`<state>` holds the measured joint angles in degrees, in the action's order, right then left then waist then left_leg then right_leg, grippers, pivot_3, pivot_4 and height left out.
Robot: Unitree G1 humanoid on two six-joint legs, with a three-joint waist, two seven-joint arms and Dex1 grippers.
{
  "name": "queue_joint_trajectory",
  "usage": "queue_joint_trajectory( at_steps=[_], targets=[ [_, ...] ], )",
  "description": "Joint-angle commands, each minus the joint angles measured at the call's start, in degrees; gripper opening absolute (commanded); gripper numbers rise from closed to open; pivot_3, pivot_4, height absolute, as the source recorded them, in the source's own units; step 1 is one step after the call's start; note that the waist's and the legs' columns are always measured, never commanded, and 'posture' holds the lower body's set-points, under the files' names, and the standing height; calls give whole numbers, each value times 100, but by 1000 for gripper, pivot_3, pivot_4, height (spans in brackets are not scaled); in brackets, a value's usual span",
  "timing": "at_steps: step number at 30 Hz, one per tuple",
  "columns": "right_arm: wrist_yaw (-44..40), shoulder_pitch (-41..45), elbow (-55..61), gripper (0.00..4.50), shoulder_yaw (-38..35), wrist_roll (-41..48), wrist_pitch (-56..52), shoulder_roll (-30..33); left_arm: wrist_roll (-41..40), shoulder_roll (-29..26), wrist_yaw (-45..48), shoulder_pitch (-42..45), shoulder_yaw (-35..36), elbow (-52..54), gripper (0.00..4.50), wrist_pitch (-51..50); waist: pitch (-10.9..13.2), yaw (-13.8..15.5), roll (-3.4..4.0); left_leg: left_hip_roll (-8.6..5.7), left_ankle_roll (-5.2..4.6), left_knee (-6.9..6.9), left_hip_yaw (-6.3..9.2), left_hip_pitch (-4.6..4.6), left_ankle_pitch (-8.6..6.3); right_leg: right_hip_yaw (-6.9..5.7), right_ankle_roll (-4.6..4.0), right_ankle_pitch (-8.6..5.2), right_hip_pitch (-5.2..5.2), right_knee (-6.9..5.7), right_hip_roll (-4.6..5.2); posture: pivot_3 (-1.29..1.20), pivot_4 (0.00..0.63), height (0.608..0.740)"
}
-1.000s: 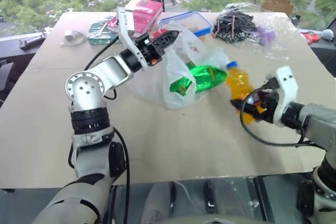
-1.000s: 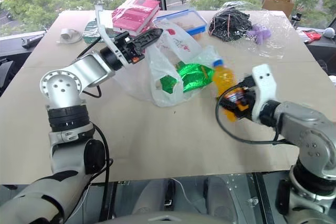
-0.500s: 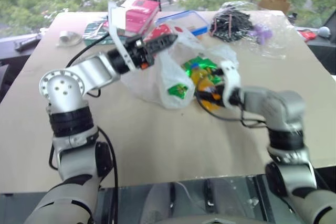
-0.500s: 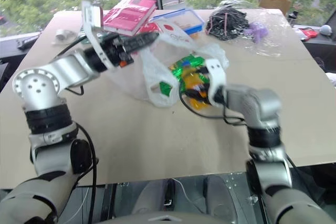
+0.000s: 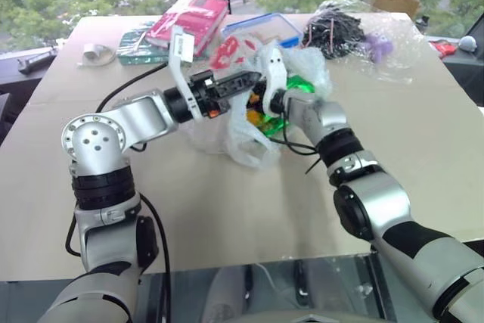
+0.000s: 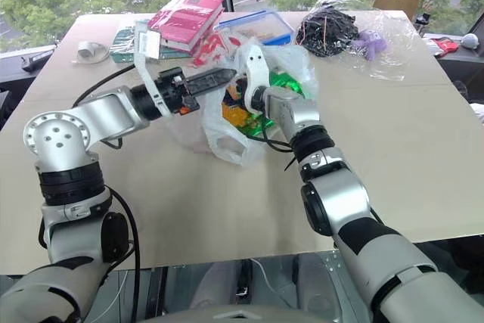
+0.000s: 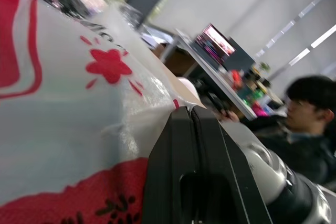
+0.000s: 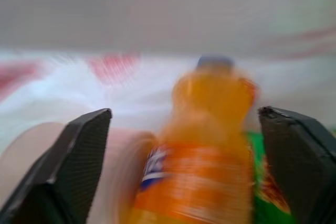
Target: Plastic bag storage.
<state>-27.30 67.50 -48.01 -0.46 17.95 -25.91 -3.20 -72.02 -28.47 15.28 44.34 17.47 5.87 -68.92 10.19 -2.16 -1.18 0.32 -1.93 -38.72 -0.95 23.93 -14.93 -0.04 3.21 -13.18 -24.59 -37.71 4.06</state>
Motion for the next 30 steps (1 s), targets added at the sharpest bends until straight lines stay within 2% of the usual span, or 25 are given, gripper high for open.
queue_joint_trajectory(
  at_steps=[1,2,5,9,11,18,21,26,29,30],
  targets=[
    [-244,-591,1722,4489,19,178,-267,223,144,35,-72,59,154,-3,0,371,-1,19,0,0,2,3,1,0,1,0,0,0,-1,0,0,0,150,740],
    [-281,-1135,2954,4489,203,189,-656,556,222,68,-71,82,175,-77,0,493,-1,31,0,1,3,5,5,0,2,-5,0,0,0,0,1,0,150,740],
    [-162,-2170,5405,4489,449,283,-1636,1247,358,85,13,95,154,-133,0,674,-1,135,1,0,3,9,12,10,1,-12,0,0,-3,-1,6,0,150,740],
    [82,-2839,7145,4489,351,437,-2540,1935,493,122,149,143,85,-192,0,768,-1,98,0,0,7,10,-12,13,4,8,0,0,-29,1,1,0,150,740],
    [305,-3043,7505,4489,171,396,-2901,2160,576,127,230,173,43,-212,0,822,-1,114,0,1,14,12,-13,0,8,8,-1,-1,-24,-7,-9,0,150,740],
    [860,-2746,6078,4489,443,-548,-2390,2538,520,15,594,239,-1,-176,0,681,-1,120,-1,-8,-2,-10,-16,-17,3,14,-2,1,0,-21,-10,0,150,740],
    [1057,-2290,4587,4500,481,-1006,-1572,2486,475,-94,640,255,25,-23,737,615,0,104,-2,-9,8,-13,-17,-14,8,17,-1,1,-2,-20,-12,0,150,740],
    [967,-1779,3168,4500,350,-1171,-728,2403,487,-451,948,-19,-23,319,737,454,0,98,-2,-5,9,2,-18,-9,9,17,-2,1,-7,-7,-11,0,150,740],
    [797,-1724,2882,3710,342,-1170,-476,2408,537,-644,1068,-171,-83,589,1939,436,0,97,-1,1,9,17,-21,-8,9,20,-2,1,-11,6,-9,0,150,740],
    [773,-1720,2838,3245,324,-1162,-434,2404,516,-707,1065,-220,-62,649,2394,411,0,99,-1,2,9,21,-22,-8,9,20,-2,1,-11,9,-9,0,150,740]
  ],
)
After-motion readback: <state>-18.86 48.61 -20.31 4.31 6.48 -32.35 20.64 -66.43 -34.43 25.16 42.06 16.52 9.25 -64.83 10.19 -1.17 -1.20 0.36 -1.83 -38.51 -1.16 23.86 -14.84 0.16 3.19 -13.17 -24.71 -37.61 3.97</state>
